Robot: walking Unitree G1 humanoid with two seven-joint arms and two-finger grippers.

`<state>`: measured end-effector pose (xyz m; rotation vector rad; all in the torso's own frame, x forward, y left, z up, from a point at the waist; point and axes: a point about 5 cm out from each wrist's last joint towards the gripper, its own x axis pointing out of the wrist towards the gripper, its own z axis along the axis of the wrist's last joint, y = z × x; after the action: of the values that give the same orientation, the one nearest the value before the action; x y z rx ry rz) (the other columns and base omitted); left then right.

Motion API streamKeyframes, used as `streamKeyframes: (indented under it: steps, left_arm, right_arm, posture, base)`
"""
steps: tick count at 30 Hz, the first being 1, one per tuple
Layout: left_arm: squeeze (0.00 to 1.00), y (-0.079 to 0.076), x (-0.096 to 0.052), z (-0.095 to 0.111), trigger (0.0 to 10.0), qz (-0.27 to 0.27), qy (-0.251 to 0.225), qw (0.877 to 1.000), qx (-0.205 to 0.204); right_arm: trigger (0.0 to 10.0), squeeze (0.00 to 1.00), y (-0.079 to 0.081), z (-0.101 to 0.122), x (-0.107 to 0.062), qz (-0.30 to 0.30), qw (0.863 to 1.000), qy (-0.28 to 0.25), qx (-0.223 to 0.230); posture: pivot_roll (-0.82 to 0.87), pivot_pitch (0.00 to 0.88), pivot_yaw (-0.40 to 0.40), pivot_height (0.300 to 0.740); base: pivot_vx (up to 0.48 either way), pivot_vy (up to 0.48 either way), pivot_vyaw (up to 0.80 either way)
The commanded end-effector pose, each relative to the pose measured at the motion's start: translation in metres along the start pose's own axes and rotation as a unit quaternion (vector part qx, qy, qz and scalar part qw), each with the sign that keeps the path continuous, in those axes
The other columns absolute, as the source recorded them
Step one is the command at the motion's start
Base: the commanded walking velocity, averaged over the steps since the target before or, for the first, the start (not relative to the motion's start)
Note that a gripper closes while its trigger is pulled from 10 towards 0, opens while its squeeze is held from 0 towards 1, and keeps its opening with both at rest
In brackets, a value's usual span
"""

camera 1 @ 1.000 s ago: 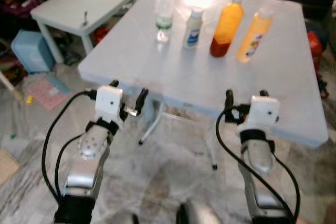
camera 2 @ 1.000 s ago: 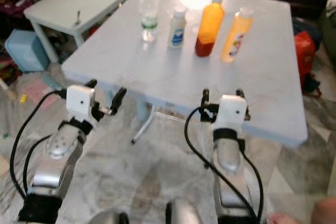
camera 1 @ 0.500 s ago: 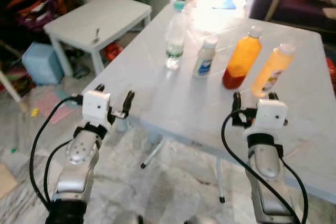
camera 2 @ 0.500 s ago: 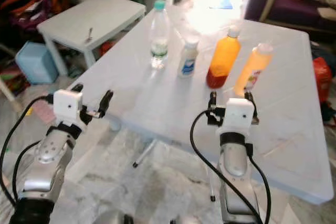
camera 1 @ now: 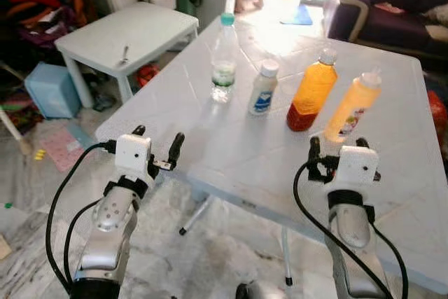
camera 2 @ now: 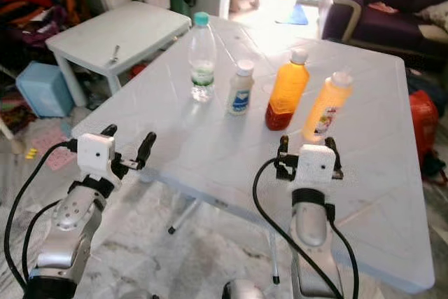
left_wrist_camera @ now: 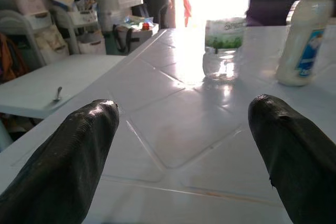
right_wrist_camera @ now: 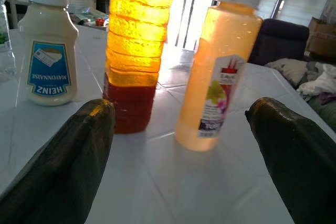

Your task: Restocking fridge

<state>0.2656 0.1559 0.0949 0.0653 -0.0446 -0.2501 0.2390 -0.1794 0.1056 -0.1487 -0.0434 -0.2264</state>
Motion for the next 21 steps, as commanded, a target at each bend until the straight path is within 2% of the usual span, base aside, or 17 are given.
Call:
streamKeyframes:
  steps: [1,21]
  left_arm:
    - [0.00,-0.0009,0.0013,0.0036,10.0,-0.001,-0.008,1.000,0.004]
    - [0.00,-0.0009,0.0013,0.0036,10.0,-0.001,-0.008,1.000,0.004]
  right_arm:
    - [10.0,0.00,-0.0038,-0.0006,0.0001,-0.007,1.000,0.003,-0.006]
    - [10.0,0.00,-0.0038,-0.0006,0.0001,-0.007,1.000,0.003,-0.006]
  posture:
    - [-0.05,0.000,-0.021,0.740]
    - [-0.05,0.000,-0.021,0.740]
  base:
    - [0.000,0.000,0.00]
    - [0.000,0.000,0.00]
